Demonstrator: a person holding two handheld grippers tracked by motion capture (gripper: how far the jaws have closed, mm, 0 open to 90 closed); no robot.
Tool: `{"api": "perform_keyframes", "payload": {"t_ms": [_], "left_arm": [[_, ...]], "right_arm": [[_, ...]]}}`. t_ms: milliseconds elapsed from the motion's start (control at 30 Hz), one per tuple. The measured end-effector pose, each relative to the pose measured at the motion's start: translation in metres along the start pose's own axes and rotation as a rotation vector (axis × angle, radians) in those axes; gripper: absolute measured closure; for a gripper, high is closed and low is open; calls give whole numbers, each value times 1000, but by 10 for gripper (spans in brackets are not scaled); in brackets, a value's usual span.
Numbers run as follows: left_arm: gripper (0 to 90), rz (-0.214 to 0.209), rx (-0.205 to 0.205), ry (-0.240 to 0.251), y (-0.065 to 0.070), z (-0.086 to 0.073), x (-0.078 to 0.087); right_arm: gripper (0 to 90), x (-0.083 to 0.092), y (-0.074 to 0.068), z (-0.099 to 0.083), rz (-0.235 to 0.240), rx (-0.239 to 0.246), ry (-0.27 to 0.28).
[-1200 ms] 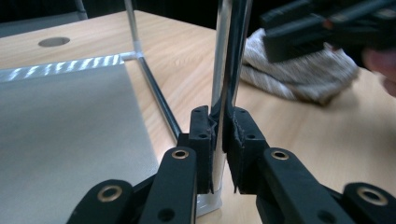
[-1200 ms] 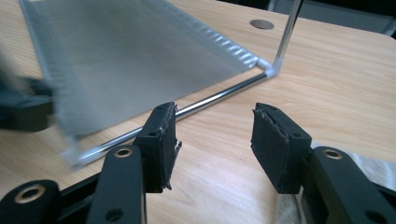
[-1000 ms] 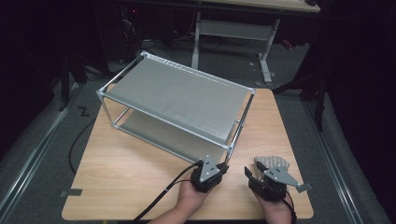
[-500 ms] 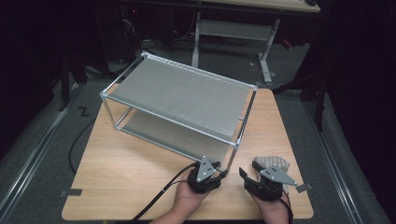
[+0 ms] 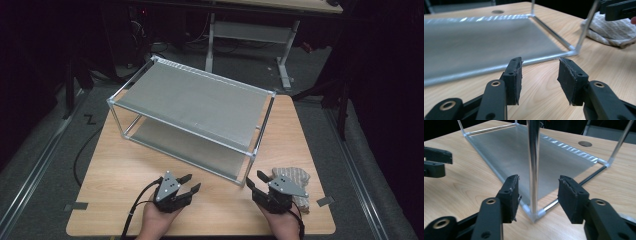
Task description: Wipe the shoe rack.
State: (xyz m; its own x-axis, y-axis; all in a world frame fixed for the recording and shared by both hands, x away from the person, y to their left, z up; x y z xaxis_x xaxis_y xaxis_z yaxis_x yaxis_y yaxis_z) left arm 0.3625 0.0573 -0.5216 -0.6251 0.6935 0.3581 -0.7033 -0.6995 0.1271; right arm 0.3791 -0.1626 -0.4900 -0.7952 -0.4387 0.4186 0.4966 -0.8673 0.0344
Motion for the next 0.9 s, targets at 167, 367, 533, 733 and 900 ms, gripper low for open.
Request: {"api": "perform_keyframes", "payload": {"t_ms": [167,367,533,733,900], "left_arm": [[525,43,0,-1,-12,-7,9],[527,86,-3,-11,-18,-12,20],[534,100,10,-4,-25,-11,26],[534,91,6,-8,-27,-9,21],[536,82,0,-9,-26,-5,13]], "right_arm": [[451,-8,-5,10,-9,8,20],[555,-18,-9,16,-18,14,37],[607,-21,-12,17,-4,23,39],[756,-23,-4,11,10,-10,14],[806,-23,-2,9,3,11,21]]}}
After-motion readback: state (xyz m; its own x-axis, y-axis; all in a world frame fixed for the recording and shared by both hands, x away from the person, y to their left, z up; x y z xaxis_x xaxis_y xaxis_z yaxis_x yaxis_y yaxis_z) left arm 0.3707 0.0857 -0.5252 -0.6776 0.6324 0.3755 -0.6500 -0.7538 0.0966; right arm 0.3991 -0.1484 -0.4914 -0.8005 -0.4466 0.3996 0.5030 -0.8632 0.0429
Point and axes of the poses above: each handheld gripper's, and its own axes: x roughly backward along the jaws, z roughly out of its top, y roughly to its right, the point moved 10 cm from there along -x, roughly forward along the jaws, and after that the axes turned 4 degrees about -z, right-handed, at the moved point
